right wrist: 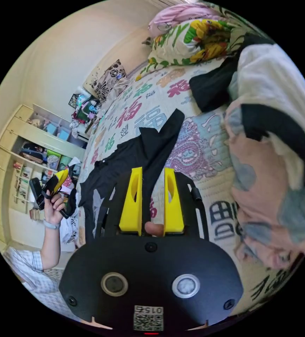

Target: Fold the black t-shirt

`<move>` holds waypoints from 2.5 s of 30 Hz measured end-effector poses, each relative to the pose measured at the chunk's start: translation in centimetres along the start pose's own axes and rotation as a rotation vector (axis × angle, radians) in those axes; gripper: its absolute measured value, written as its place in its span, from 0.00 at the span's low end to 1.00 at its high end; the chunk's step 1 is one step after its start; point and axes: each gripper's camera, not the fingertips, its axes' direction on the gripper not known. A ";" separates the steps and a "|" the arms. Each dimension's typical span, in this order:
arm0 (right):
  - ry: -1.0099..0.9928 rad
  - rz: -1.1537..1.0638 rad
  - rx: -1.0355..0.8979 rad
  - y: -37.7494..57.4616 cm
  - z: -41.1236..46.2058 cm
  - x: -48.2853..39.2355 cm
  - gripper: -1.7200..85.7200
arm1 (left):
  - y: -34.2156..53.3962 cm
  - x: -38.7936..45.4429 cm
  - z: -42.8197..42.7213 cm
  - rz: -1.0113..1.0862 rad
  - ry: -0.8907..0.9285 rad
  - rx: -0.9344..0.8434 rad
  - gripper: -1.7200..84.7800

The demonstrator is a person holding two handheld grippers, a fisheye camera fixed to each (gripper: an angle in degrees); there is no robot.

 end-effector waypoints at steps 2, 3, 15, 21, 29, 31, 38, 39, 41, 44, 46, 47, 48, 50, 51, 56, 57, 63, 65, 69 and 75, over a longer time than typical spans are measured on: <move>-0.032 0.058 -0.042 -1.0 2.0 1.3 0.13 | -1.3 2.2 2.9 0.048 -0.019 -0.022 0.09; -0.036 0.080 -0.047 -1.1 2.4 1.6 0.12 | -2.0 3.4 4.6 0.084 -0.027 -0.039 0.09; 0.109 -0.691 -0.166 11.2 3.0 -11.4 0.06 | -4.3 3.5 10.7 0.121 -0.109 -0.102 0.09; 0.440 -0.940 -0.177 21.7 4.6 -14.9 0.09 | -4.0 3.9 15.1 0.250 -0.003 -0.326 0.11; 0.600 -1.058 -0.127 29.0 2.6 -14.6 0.05 | -2.2 6.0 23.8 0.402 -0.041 -0.631 0.04; 0.546 -1.024 -0.133 29.4 0.7 -13.6 0.06 | -2.4 4.9 20.6 0.336 0.031 -0.488 0.02; 0.305 -0.854 -0.105 28.0 -7.6 -7.6 0.06 | 2.5 -1.2 11.5 0.182 0.049 -0.304 0.01; 0.284 -0.838 -0.108 27.6 -8.0 -7.1 0.07 | 3.8 -2.4 11.3 0.144 0.052 -0.316 0.01; 0.186 -0.783 -0.131 25.9 -9.2 -5.7 0.09 | 5.3 -3.8 11.3 0.096 0.063 -0.330 0.02; 0.082 -0.748 -0.113 23.7 -10.5 -4.8 0.10 | 7.1 -4.8 11.2 0.066 0.049 -0.332 0.02; 0.076 -0.734 -0.118 22.2 -10.7 -4.7 0.10 | 7.8 -5.2 11.1 0.063 0.049 -0.327 0.03; 0.083 -0.721 -0.133 21.1 -10.4 -4.6 0.11 | 7.9 -5.3 11.1 0.061 0.051 -0.328 0.03; 0.084 -0.715 -0.144 20.5 -10.2 -4.6 0.11 | 8.1 -5.4 11.1 0.058 0.056 -0.327 0.04; 0.070 -0.707 -0.214 18.5 -9.1 -4.5 0.11 | 8.2 -5.5 10.9 0.063 0.058 -0.313 0.05; 0.067 -0.703 -0.235 18.1 -8.8 -4.4 0.11 | 8.3 -5.6 10.7 0.062 0.053 -0.301 0.06; 0.023 -0.657 -0.339 16.1 -8.4 -3.1 0.04 | 8.0 -6.4 10.1 0.033 0.047 -0.261 0.04; 0.014 -0.645 -0.333 16.0 -8.8 -2.9 0.03 | 7.8 -6.5 10.0 0.035 0.055 -0.255 0.02; -0.045 -0.511 -0.045 15.8 -17.2 0.8 0.02 | 3.9 -3.5 10.1 0.152 0.032 -0.166 0.01; -0.054 -0.403 0.123 16.2 -21.7 3.4 0.01 | 1.6 -1.8 11.0 0.197 0.028 -0.129 0.01; -0.035 -0.240 0.305 17.2 -26.5 7.9 0.01 | -4.6 3.6 16.7 0.337 0.005 -0.118 0.01; 0.051 -0.063 0.399 18.0 -28.5 13.7 0.01 | -7.8 8.9 30.3 0.423 -0.056 -0.305 0.01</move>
